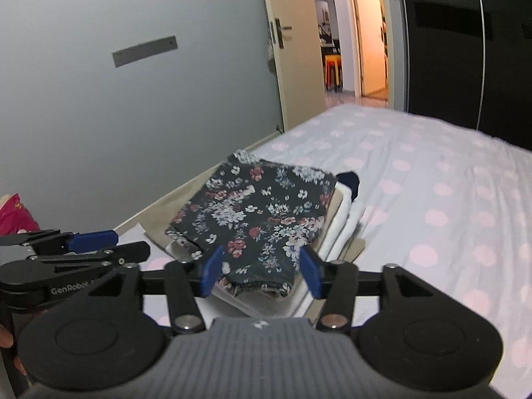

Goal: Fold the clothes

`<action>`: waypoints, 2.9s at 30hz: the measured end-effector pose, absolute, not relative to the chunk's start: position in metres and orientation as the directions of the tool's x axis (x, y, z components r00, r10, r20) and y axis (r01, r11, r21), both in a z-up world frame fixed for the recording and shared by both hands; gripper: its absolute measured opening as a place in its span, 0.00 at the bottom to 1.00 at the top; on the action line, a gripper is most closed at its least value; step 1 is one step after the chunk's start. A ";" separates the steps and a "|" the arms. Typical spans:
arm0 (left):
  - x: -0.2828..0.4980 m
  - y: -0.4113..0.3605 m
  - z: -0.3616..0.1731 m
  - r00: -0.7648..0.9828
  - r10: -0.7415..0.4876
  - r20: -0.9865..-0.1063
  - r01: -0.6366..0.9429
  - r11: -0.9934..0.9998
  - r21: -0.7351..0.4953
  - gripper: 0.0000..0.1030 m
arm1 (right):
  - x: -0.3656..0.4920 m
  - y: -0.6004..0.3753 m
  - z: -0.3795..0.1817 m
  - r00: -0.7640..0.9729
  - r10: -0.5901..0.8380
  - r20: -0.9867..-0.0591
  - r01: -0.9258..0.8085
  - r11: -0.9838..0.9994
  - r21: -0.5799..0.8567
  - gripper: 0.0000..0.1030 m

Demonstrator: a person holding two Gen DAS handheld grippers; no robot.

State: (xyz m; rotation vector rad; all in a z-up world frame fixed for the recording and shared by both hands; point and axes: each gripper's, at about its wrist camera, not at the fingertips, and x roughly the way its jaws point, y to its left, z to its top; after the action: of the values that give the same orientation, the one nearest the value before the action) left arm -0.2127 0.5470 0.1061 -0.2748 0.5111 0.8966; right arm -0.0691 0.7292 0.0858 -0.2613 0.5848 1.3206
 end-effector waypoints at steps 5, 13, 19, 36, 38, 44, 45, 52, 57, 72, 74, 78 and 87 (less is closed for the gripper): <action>-0.221 0.489 0.127 0.525 0.697 -0.489 -0.793 0.609 0.016 0.64 | -0.094 0.669 0.114 0.159 0.850 -0.503 -0.969 0.231 0.085 0.68; -0.231 0.424 0.126 0.531 0.711 -0.460 -0.792 0.610 0.029 0.73 | -0.132 0.589 0.114 0.196 0.858 -0.476 -0.964 0.256 0.065 0.73; -0.239 0.401 0.111 0.522 0.705 -0.480 -0.802 0.597 0.004 0.73 | -0.155 0.547 0.087 0.211 0.871 -0.444 -0.954 0.281 0.099 0.73; -0.254 0.372 0.070 0.484 0.677 -0.555 -0.824 0.566 -0.028 0.73 | -0.178 0.500 0.034 0.284 0.855 -0.434 -0.915 0.377 0.145 0.75; -0.253 0.370 0.068 0.484 0.674 -0.557 -0.824 0.566 -0.031 0.73 | -0.179 0.498 0.032 0.293 0.852 -0.435 -0.914 0.383 0.135 0.75; -0.248 0.363 0.066 0.479 0.673 -0.564 -0.824 0.566 -0.023 0.73 | -0.182 0.493 0.033 0.310 0.853 -0.419 -0.915 0.388 0.112 0.76; -0.248 0.362 0.066 0.478 0.673 -0.564 -0.824 0.566 -0.024 0.73 | -0.182 0.493 0.034 0.316 0.852 -0.417 -0.915 0.390 0.103 0.76; -0.247 0.360 0.067 0.478 0.674 -0.563 -0.826 0.562 -0.028 0.73 | -0.184 0.487 0.037 0.327 0.854 -0.404 -0.916 0.392 0.087 0.77; -0.247 0.359 0.068 0.478 0.671 -0.567 -0.827 0.561 -0.033 0.73 | -0.184 0.486 0.038 0.329 0.854 -0.403 -0.917 0.391 0.082 0.77; -0.247 0.352 0.069 0.472 0.672 -0.571 -0.830 0.557 -0.030 0.73 | -0.183 0.483 0.037 0.323 0.855 -0.406 -0.915 0.391 0.094 0.77; -0.247 0.351 0.070 0.470 0.673 -0.571 -0.831 0.556 -0.028 0.73 | -0.183 0.482 0.037 0.322 0.855 -0.407 -0.916 0.390 0.095 0.77; -0.247 0.350 0.070 0.469 0.672 -0.573 -0.831 0.555 -0.030 0.73 | -0.184 0.481 0.037 0.318 0.856 -0.408 -0.916 0.388 0.099 0.77; -0.248 0.349 0.071 0.470 0.668 -0.576 -0.831 0.555 -0.036 0.73 | -0.184 0.480 0.037 0.319 0.855 -0.409 -0.915 0.389 0.101 0.77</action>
State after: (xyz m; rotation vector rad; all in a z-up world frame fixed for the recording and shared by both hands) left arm -0.2475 0.3485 0.0709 -0.3328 0.5462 0.9394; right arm -0.1845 0.4800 0.0366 -0.1593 0.4325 1.1706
